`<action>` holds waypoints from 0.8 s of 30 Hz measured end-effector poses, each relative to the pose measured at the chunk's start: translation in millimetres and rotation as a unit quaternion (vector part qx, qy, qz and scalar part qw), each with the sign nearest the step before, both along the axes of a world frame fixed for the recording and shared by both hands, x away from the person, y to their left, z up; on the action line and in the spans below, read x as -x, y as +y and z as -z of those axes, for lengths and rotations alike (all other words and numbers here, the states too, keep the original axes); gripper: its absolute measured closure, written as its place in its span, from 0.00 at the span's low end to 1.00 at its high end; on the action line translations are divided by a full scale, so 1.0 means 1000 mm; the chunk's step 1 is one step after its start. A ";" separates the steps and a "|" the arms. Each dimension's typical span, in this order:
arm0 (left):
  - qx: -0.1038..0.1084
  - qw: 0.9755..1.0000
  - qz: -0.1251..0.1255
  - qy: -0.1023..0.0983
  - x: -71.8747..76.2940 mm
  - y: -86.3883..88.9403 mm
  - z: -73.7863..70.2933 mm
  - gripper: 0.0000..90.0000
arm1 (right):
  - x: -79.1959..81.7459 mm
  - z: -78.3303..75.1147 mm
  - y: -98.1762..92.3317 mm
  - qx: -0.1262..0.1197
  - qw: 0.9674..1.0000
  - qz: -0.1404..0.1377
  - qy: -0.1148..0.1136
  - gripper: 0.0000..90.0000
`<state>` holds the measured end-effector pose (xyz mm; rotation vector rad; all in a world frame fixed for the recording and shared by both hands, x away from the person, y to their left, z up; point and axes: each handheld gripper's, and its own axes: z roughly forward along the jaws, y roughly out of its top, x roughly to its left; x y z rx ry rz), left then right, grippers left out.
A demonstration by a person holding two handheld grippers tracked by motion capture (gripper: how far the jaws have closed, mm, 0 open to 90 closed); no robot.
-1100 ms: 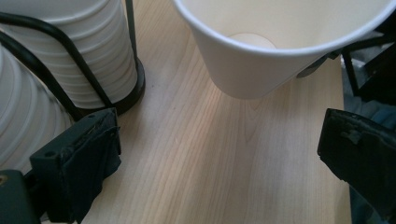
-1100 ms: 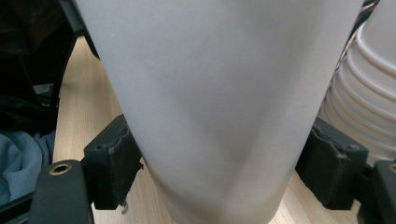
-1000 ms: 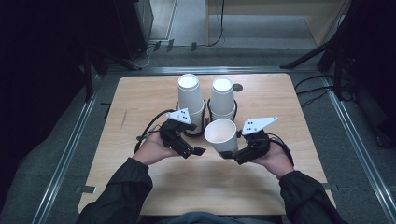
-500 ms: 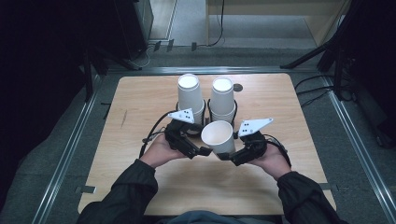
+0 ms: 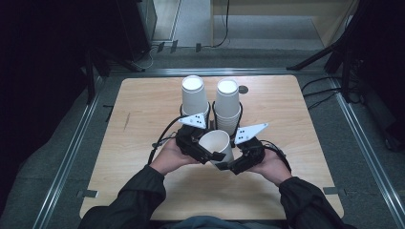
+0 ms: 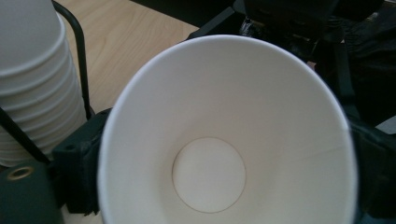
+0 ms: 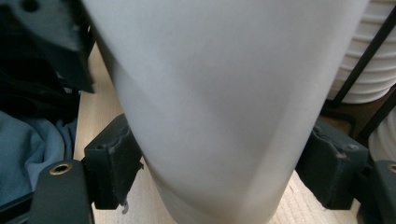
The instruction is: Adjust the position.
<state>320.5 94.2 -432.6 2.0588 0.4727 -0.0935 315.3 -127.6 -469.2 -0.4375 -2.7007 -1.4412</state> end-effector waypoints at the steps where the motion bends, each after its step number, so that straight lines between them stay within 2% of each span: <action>1: 0.000 1.000 0.000 0.000 0.000 0.000 0.000 0.11 | -0.001 -0.001 -0.001 -0.001 1.000 -0.001 -0.006 0.25; 3: 0.002 1.000 -0.003 -0.003 -0.001 0.002 0.000 0.13 | -0.001 -0.001 -0.001 0.000 1.000 -0.001 -0.008 0.25; 6: 0.008 1.000 -0.003 0.010 -0.004 0.005 0.000 0.14 | -0.003 -0.001 -0.001 -0.003 1.000 0.002 -0.013 0.25; 11: 0.009 1.000 -0.004 0.013 -0.004 0.005 -0.001 0.15 | -0.002 -0.001 -0.003 -0.007 1.000 -0.001 -0.014 0.23; 13: 0.005 1.000 -0.012 0.014 -0.005 0.007 -0.001 0.16 | -0.002 0.000 -0.002 0.007 1.000 0.019 -0.010 0.17; 14: -0.003 0.999 -0.033 0.013 -0.008 0.011 -0.001 0.16 | -0.003 0.000 -0.003 0.022 0.999 0.024 0.000 0.16; 15: -0.003 0.999 -0.033 0.013 -0.008 0.011 -0.001 0.17 | -0.003 0.000 -0.003 0.022 0.999 0.024 0.000 0.16; 16: -0.005 0.999 -0.034 0.015 -0.010 0.012 -0.002 0.17 | -0.003 -0.001 -0.006 0.027 0.999 0.036 -0.008 0.15; 19: -0.012 0.999 -0.040 0.010 -0.011 0.014 -0.003 0.17 | -0.003 -0.001 -0.010 0.034 0.998 0.052 -0.017 0.15; 20: -0.015 0.999 -0.041 0.007 -0.011 0.015 -0.003 0.16 | -0.003 -0.002 -0.017 0.041 0.996 0.064 -0.039 0.15; 23: -0.030 0.999 -0.041 -0.004 -0.011 0.016 -0.003 0.17 | -0.002 -0.004 -0.023 0.042 0.996 0.067 -0.035 0.16; 24: -0.037 0.998 -0.049 -0.016 -0.010 0.017 -0.004 0.17 | -0.001 -0.005 -0.028 0.055 0.996 0.070 -0.025 0.17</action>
